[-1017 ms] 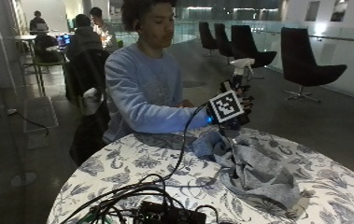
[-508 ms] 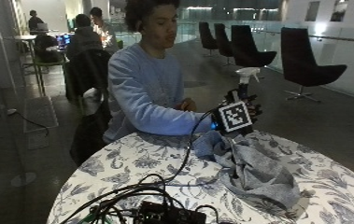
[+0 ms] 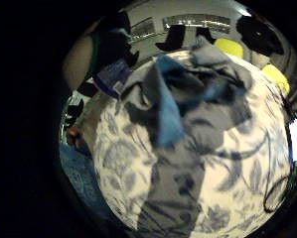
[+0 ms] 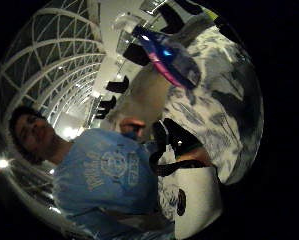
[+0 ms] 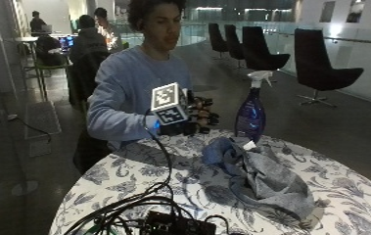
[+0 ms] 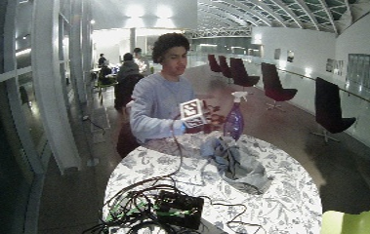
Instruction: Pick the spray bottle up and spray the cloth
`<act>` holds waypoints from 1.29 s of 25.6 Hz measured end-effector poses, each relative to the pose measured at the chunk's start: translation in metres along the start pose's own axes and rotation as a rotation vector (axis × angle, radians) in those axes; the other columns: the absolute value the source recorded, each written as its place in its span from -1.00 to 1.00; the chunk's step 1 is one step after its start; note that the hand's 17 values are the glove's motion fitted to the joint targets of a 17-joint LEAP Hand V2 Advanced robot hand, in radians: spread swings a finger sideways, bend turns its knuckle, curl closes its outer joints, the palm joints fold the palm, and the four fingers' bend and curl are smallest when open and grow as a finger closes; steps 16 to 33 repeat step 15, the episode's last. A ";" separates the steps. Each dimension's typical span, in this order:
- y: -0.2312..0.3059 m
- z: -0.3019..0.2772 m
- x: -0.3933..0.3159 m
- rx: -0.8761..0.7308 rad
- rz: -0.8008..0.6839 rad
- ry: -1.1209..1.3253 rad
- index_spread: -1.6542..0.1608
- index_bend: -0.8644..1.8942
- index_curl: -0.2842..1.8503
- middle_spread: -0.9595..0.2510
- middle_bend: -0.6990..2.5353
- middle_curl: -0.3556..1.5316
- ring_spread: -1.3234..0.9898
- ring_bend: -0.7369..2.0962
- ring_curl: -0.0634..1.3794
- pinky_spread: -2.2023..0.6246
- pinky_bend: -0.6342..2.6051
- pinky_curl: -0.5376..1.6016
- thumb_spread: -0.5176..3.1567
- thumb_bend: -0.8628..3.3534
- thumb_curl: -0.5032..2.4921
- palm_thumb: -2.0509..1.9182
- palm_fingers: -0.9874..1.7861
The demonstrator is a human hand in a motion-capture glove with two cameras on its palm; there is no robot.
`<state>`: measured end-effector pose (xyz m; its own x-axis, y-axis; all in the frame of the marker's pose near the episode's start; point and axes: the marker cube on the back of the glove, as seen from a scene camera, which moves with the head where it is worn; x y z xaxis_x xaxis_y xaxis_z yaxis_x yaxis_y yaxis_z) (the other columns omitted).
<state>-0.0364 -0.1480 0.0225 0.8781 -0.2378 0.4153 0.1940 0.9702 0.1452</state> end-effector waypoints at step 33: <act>0.164 -0.051 0.064 0.040 0.272 0.344 0.36 -0.31 -0.62 0.55 -0.27 -0.21 0.18 -0.15 -0.51 0.72 -0.33 -0.17 -0.18 -0.60 -0.39 0.39 -0.05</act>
